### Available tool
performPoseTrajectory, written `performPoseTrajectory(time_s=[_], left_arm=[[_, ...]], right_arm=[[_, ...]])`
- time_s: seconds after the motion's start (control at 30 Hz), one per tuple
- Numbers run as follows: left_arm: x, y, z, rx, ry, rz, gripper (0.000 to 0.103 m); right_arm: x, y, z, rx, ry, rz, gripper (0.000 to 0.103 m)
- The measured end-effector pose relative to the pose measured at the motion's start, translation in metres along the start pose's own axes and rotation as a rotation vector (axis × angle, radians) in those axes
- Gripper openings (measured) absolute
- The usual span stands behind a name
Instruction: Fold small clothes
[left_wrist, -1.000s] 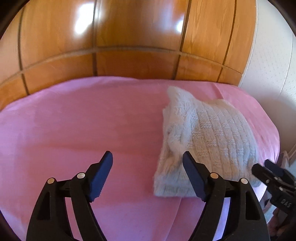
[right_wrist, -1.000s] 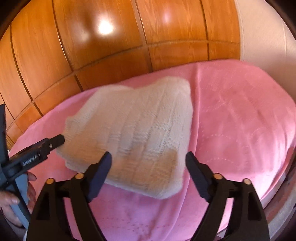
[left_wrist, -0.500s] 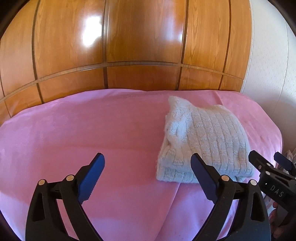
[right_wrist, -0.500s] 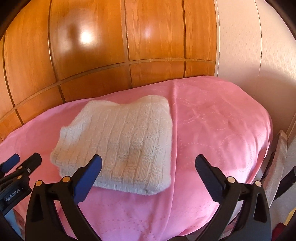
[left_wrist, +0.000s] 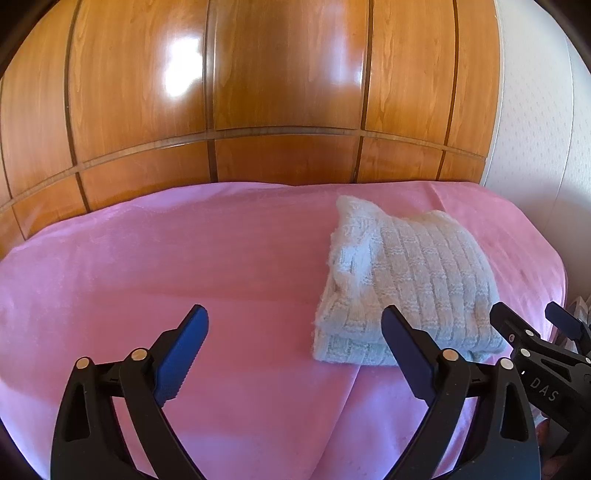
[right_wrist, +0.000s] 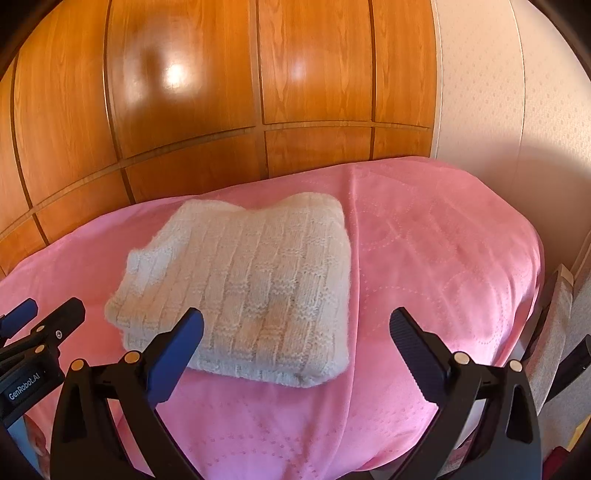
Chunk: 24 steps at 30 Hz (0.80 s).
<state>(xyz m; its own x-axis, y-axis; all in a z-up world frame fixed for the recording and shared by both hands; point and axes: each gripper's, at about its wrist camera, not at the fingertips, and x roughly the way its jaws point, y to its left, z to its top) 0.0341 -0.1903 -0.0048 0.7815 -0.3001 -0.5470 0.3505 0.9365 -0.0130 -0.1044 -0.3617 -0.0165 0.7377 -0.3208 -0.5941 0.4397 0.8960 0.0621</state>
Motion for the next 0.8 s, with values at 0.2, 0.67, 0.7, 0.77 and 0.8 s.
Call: performPoseTrajectory(time_s=[0.2, 0.67, 0.7, 0.77, 0.8], left_arm=[[-0.0034, -0.0002, 0.0007, -0.001, -0.005, 0.0, 0.097], [-0.0075, 0.0067, 0.0041, -0.019, -0.013, -0.003, 0.097], [-0.0076, 0.007, 0.0043, -0.019, -0.013, -0.004, 0.097], [-0.0078, 0.0077, 0.0046, -0.02, -0.013, -0.005, 0.097], [-0.0083, 0.008, 0.0049, -0.021, -0.015, -0.008, 0.097]], right_arm=[[-0.0004, 0.0005, 0.0007, 0.003, 0.0, 0.004, 0.101], [-0.0018, 0.004, 0.0014, -0.007, -0.015, 0.008, 0.101], [-0.0017, 0.0042, 0.0013, -0.007, -0.013, 0.008, 0.101], [-0.0017, 0.0046, 0.001, -0.008, -0.01, 0.011, 0.101], [-0.001, 0.0043, 0.0017, -0.009, -0.01, 0.012, 0.101]])
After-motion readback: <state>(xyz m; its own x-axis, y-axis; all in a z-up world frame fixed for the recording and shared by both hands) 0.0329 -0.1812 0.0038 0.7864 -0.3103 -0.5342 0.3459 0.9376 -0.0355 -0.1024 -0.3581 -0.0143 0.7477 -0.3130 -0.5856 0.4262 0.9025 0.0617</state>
